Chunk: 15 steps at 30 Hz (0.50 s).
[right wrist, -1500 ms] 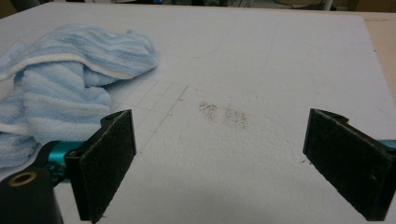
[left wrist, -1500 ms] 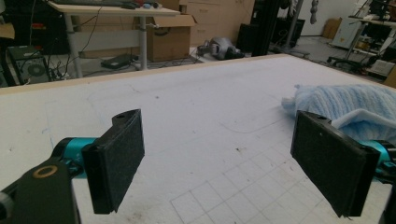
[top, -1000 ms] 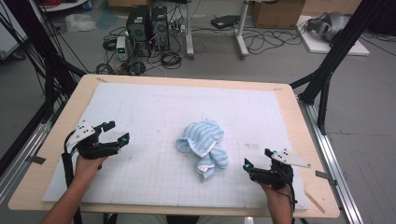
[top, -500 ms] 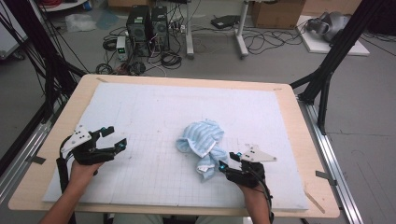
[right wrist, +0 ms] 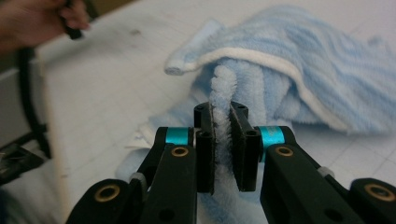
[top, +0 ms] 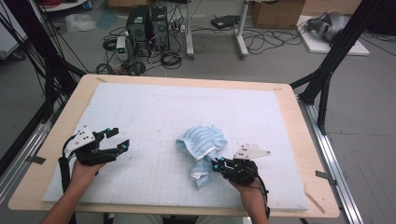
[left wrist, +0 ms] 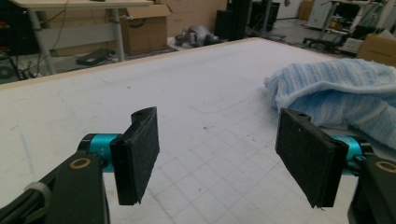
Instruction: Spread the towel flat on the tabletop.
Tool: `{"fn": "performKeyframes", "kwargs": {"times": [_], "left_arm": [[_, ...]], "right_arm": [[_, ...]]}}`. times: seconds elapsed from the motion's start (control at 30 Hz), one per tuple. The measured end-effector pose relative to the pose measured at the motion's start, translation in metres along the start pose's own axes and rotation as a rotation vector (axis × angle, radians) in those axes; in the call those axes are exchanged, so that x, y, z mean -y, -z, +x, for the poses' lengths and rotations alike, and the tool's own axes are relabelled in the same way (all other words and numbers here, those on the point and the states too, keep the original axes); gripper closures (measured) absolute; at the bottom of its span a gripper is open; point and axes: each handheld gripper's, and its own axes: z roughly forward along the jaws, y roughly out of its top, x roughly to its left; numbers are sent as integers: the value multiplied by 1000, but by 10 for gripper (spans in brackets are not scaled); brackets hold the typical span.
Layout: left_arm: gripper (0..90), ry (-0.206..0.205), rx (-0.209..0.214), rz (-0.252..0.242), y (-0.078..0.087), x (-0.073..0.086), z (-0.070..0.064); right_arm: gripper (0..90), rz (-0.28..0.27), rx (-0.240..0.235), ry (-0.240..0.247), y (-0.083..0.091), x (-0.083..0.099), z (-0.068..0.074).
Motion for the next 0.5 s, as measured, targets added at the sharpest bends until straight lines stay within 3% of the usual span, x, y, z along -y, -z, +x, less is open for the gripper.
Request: {"fn": "performKeyframes", "kwargs": {"times": [0.03, 0.13, 0.17, 0.2, 0.23, 0.3, 0.33, 0.37, 0.43, 0.5], "left_arm": [[321, -5, 32, 3, -4, -2, -4], [347, -26, 63, 11, -9, -4, -10], [347, -31, 84, 12, -12, -6, -13], [350, -38, 123, 20, -19, -9, -19], [350, -38, 123, 20, -19, -9, -19], [350, -58, 178, 26, -32, -16, -32], [352, -58, 178, 26, -32, -16, -32], [353, -65, 219, 29, -43, -19, -41], [352, -63, 238, 30, -50, -20, -46], [344, -49, 310, 33, -68, -21, -55]], "right_arm": [[812, -17, -9, 3, 6, 0, 1], [675, -26, 91, -14, 18, 3, -1], [675, -26, 91, -14, 18, 3, -1], [633, -57, 130, -46, 23, 7, -6], [624, -80, 147, -59, 26, 9, -8], [624, -118, 175, -79, 34, 9, -10], [624, -124, 202, -71, 38, 10, -11], [624, -117, 223, -76, 42, 11, -11], [599, -109, 271, -80, 49, 15, -13], [578, -107, 296, -94, 54, 19, -17]]}}
